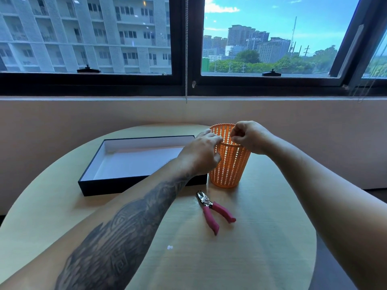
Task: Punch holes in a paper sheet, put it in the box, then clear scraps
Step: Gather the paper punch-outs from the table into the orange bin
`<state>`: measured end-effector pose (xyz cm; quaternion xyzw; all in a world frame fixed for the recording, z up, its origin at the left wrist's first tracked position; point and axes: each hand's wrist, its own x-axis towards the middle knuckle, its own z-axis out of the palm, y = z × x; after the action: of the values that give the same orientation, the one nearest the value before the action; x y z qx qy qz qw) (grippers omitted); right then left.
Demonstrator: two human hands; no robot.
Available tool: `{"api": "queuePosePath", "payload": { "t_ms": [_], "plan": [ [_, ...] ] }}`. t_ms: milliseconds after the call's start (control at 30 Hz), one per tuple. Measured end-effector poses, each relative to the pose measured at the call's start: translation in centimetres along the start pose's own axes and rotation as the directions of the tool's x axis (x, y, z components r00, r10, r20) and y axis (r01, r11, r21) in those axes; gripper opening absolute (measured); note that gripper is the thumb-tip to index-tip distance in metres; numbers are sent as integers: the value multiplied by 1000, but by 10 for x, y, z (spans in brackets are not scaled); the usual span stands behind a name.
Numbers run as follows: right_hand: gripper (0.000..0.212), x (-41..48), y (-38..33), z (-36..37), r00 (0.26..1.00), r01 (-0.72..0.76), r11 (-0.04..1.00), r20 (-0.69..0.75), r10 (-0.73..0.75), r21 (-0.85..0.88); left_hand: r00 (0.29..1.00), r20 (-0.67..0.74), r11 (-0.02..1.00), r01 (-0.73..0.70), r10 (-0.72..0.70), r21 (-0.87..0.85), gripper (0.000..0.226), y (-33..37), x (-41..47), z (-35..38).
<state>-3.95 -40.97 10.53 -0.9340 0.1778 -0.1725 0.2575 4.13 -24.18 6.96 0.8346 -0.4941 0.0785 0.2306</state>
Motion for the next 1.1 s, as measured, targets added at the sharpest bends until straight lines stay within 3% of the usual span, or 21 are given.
{"api": "queuePosePath", "payload": {
  "t_ms": [133,267,433,600,867,1000,1100],
  "plan": [
    [10,-1,0,-1,1000,23,1000,-11,-23,9,999,34,999,-28,27,27,62,-2,-2,-1],
    [12,-10,-5,-4,982,156,987,-98,-160,-44,999,-12,999,-44,44,15,70,-12,-13,-11],
    [19,-38,-33,11,916,347,925,-155,-369,-154,1000,-30,1000,3,-4,-30,54,-34,-55,-22],
    [13,-85,-60,64,900,433,896,-4,-435,-97,993,37,992,115,-114,-43,41,-65,-110,-8],
    [13,-157,-66,146,855,456,889,302,-422,-47,946,158,959,282,-284,31,47,-95,-187,22],
    [16,-176,-64,159,860,458,883,303,-412,-99,959,90,963,267,-269,30,51,-93,-202,32],
    [19,-181,-63,161,855,478,875,275,-441,-83,971,30,971,237,-237,11,40,-90,-205,33]
  ]
}}
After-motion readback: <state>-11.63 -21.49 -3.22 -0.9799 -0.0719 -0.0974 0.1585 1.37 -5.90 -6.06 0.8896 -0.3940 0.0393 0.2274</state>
